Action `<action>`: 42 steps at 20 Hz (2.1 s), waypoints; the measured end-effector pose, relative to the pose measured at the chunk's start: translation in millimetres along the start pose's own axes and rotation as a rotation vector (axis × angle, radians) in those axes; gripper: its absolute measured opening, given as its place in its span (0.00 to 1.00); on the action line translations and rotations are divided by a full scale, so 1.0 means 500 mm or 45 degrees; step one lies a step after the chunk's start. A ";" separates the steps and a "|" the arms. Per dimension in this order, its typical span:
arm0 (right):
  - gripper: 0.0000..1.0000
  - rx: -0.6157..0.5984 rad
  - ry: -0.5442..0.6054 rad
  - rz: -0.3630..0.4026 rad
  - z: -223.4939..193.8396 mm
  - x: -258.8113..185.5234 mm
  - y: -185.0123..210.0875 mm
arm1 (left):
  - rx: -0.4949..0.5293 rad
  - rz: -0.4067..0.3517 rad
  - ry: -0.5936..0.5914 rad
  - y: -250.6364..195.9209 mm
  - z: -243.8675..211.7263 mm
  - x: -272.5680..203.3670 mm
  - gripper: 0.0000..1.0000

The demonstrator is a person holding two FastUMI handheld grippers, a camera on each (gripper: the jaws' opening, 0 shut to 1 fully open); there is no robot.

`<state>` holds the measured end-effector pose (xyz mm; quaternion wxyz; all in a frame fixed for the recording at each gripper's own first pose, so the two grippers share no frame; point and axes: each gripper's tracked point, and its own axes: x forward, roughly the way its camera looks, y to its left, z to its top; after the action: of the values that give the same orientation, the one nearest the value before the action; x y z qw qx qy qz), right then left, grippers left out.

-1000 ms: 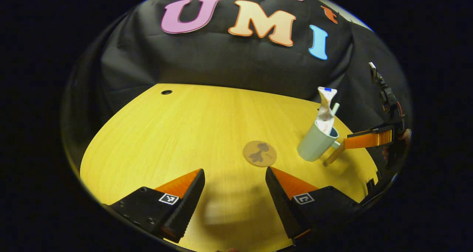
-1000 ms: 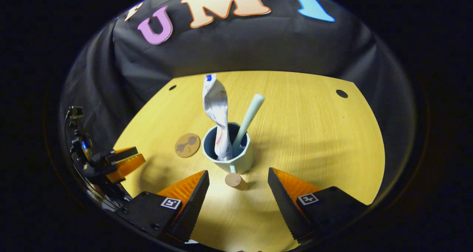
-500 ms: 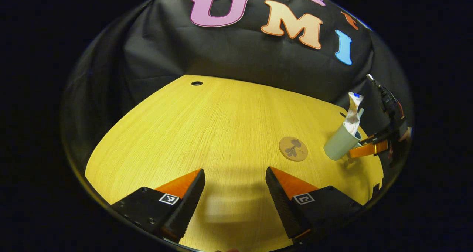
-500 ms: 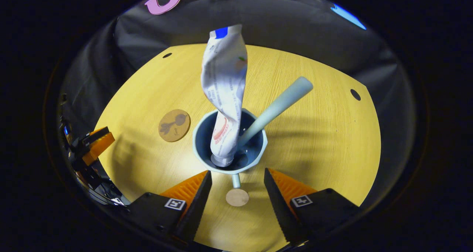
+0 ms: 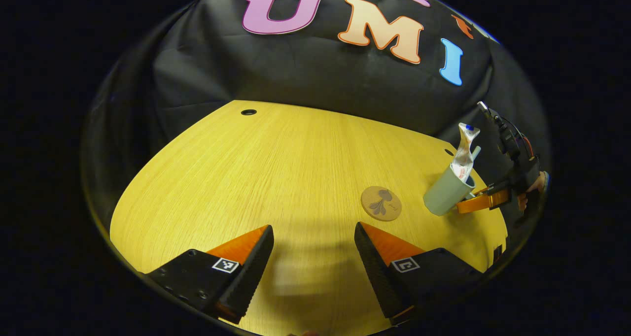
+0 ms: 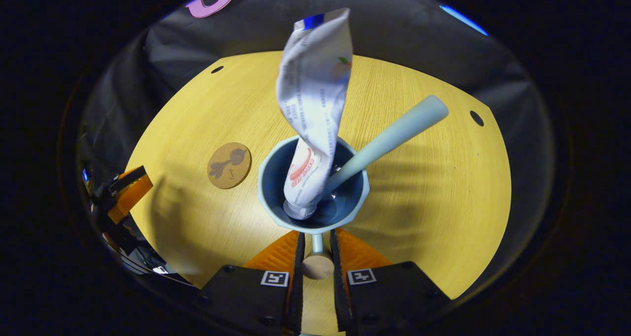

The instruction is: Put the toothbrush and toothpaste on the desktop into the cup, then pick up the cup and place it on the coaster on the desktop.

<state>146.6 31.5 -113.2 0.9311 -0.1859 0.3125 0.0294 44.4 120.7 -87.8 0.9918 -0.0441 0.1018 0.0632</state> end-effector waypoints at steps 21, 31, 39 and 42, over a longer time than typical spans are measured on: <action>0.22 -0.253 -0.089 0.087 0.047 -0.013 0.022 | -0.135 0.020 -0.020 0.011 -0.007 -0.012 0.96; 0.24 -0.280 -0.011 0.077 0.045 0.008 0.018 | -0.111 0.028 0.004 0.025 -0.012 -0.013 0.95; 0.55 -0.233 0.027 0.093 0.055 0.026 0.029 | -0.117 0.029 0.016 0.026 -0.013 -0.016 0.96; 0.70 -0.251 0.037 0.078 0.063 0.033 0.032 | -0.129 0.036 0.017 0.031 -0.014 -0.016 0.96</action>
<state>175.2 56.9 -105.3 0.9024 -0.2673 0.3270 0.0856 33.2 134.2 -93.9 0.9866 -0.0932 0.1058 0.0820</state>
